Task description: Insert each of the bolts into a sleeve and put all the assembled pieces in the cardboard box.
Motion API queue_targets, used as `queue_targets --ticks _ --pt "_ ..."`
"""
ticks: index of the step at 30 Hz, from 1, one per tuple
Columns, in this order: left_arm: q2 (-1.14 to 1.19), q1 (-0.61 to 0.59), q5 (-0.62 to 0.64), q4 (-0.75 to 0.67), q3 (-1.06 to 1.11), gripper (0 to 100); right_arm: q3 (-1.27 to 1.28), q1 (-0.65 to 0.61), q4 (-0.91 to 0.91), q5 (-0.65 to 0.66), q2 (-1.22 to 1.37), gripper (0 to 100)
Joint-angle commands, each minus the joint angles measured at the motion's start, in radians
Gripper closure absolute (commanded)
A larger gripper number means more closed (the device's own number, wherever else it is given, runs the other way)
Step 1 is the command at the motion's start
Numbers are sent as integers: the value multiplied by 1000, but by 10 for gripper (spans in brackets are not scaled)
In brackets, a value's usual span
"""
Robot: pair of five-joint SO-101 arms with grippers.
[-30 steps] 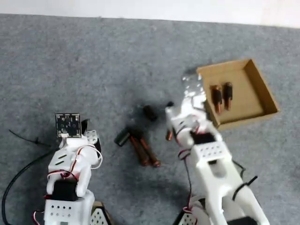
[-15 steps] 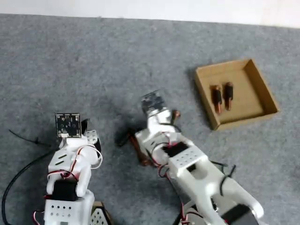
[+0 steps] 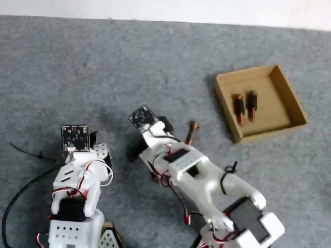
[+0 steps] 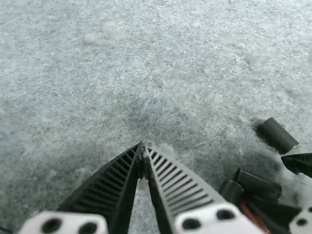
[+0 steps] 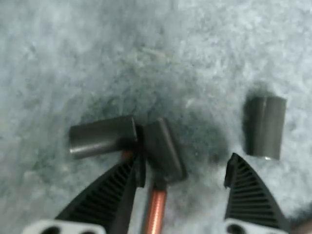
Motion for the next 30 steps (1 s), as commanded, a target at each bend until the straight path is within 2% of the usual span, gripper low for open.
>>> queue_targets --ticks 1,11,17,18,27,30 --pt "-16 -7 0 -25 1 993 -84 -15 2 12 44 753" --pt "-16 -7 0 -25 1 993 -163 -10 7 12 179 772" --pt "-16 -8 0 -25 1 993 -160 -8 7 12 179 988" --pt "-16 -8 0 -25 1 993 -160 -7 7 12 179 997" --pt "-16 -10 0 -25 1 993 -160 -2 7 6 176 987" --pt "-16 -10 0 -25 1 993 -140 27 35 9 97 994"
